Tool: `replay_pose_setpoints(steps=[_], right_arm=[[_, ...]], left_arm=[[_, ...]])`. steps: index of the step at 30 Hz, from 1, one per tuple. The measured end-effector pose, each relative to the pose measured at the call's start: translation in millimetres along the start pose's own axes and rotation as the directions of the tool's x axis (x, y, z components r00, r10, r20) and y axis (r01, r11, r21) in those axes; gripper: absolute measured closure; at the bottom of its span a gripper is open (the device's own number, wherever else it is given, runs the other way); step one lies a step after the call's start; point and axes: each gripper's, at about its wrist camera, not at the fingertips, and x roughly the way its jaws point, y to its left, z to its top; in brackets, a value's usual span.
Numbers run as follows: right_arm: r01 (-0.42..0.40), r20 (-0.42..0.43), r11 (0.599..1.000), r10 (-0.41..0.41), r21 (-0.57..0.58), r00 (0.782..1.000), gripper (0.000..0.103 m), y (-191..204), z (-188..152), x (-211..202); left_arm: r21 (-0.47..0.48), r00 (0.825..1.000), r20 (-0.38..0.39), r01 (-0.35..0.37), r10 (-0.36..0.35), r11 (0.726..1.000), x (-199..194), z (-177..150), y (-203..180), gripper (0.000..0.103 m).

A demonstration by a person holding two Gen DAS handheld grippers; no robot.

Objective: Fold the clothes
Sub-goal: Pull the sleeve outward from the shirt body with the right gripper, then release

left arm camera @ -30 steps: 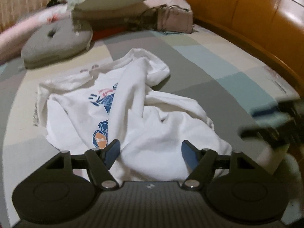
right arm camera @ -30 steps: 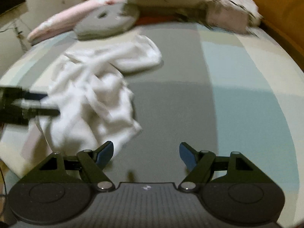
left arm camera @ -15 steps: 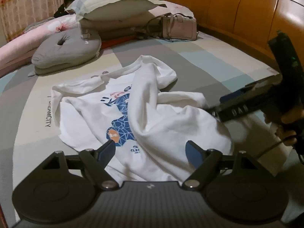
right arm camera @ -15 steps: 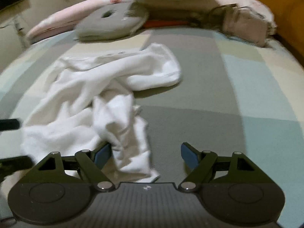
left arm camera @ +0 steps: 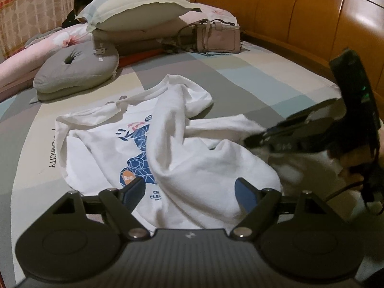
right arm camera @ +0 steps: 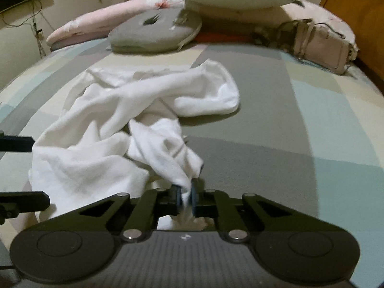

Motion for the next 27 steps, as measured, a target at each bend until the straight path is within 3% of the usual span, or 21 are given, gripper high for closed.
replay_pose_setpoints(steps=[7, 11, 17, 24, 27], right_arm=[[0.141, -0.007, 0.988, -0.14, 0.062, 0.99, 0.096, -59, 5, -15], [0.238, -0.003, 0.968, -0.238, 0.082, 0.971, 0.096, -94, 11, -24], [0.356, -0.02, 0.928, -0.356, 0.111, 0.934, 0.096, -147, 24, -27], [0.502, -0.038, 0.853, -0.502, 0.143, 0.864, 0.096, -202, 33, -32], [0.526, -0.034, 0.832, -0.529, 0.179, 0.848, 0.095, -225, 37, -42]], left_arm=[[0.016, 1.0, -0.002, 0.003, -0.003, 1.0, -1, 4, -9, 0.02], [0.027, 1.0, 0.004, 0.0, 0.0, 1.0, -4, 6, -12, 0.019], [0.032, 1.0, 0.003, -0.004, 0.004, 0.999, -6, 9, -15, 0.019], [0.042, 1.0, 0.008, -0.006, 0.006, 0.999, -5, 13, -17, 0.018], [0.042, 1.0, 0.003, -0.007, 0.007, 0.999, -1, 15, -18, 0.018]])
